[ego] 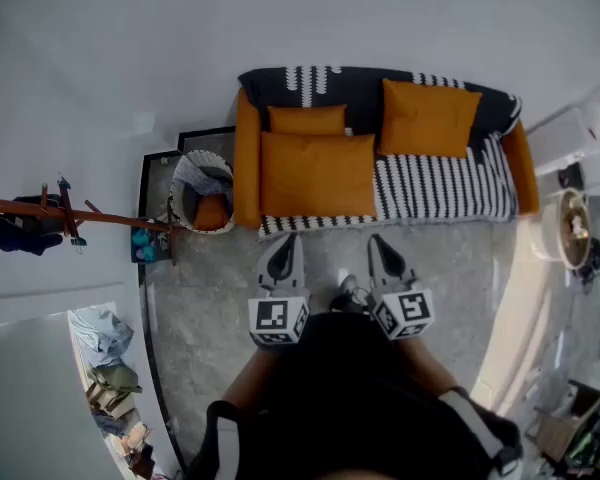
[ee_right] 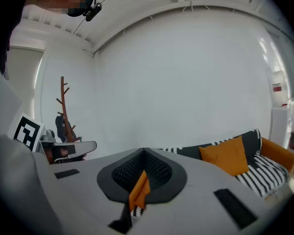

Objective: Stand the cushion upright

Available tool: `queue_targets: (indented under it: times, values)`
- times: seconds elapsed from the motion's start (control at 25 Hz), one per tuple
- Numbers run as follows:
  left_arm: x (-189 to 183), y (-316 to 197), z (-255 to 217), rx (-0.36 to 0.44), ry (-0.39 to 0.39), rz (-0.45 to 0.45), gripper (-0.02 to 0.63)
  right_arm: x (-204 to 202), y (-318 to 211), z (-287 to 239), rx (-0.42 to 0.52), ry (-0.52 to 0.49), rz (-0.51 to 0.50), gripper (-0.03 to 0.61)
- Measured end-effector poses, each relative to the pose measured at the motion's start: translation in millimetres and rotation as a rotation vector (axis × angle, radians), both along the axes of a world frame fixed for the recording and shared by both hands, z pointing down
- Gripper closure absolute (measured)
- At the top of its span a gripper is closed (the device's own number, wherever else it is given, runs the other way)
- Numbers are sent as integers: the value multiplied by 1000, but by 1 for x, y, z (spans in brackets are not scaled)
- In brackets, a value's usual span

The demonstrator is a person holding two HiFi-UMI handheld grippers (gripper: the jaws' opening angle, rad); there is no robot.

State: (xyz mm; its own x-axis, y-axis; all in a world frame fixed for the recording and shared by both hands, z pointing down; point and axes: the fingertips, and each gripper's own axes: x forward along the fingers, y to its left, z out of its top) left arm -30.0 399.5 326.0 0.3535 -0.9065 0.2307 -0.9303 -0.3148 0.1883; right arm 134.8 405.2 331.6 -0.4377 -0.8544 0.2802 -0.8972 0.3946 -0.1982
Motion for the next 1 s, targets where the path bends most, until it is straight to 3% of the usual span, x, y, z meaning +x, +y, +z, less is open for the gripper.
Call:
queue_targets:
  times: [0.56,1.0]
  values:
    - [-9,-2,0,-1,2,9,617,-14,-2,0,-11,-34,-10,583]
    - [-51,2,12,-18,8,23,617,-44,-3,7,-5,-8,41,583]
